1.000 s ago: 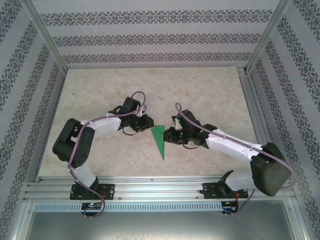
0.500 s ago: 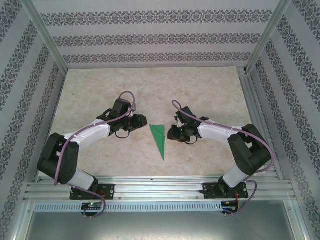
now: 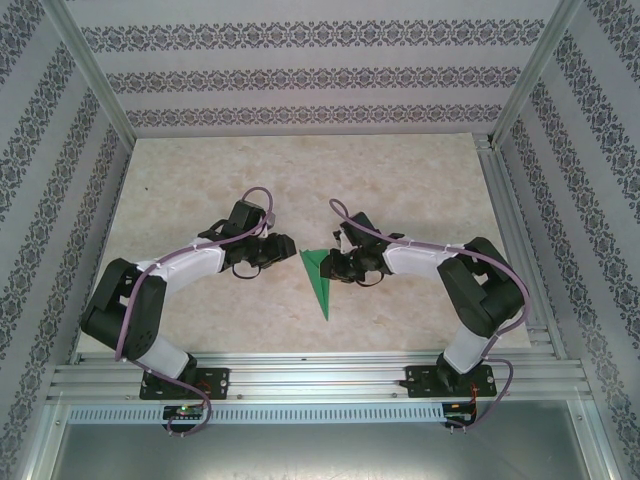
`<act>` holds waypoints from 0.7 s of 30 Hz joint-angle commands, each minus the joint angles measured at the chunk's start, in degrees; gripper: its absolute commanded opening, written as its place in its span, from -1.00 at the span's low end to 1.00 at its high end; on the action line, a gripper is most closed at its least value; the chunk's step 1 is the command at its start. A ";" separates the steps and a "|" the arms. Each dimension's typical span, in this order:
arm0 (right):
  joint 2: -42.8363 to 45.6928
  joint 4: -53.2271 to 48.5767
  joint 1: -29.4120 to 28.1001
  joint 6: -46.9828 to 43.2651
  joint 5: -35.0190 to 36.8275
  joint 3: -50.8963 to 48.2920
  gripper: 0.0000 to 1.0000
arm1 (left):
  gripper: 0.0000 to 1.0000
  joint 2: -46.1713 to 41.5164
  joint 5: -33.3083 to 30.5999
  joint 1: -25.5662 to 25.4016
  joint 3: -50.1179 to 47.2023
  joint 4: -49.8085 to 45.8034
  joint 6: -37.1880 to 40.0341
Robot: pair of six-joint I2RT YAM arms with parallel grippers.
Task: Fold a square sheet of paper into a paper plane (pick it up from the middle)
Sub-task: Fold the wing for the fifth time at the center of the table.
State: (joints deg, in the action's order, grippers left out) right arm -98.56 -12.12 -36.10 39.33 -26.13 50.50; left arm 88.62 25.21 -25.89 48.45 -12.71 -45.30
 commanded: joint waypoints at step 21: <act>0.03 -1.98 -0.63 -1.13 2.90 1.82 -0.38 | -0.12 3.93 5.08 -0.14 2.97 1.45 0.56</act>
State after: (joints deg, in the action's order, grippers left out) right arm -97.12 -16.40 -36.95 38.61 -22.48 52.45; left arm 92.25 28.64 -25.91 49.69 -12.47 -45.28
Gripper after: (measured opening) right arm 0.307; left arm 0.437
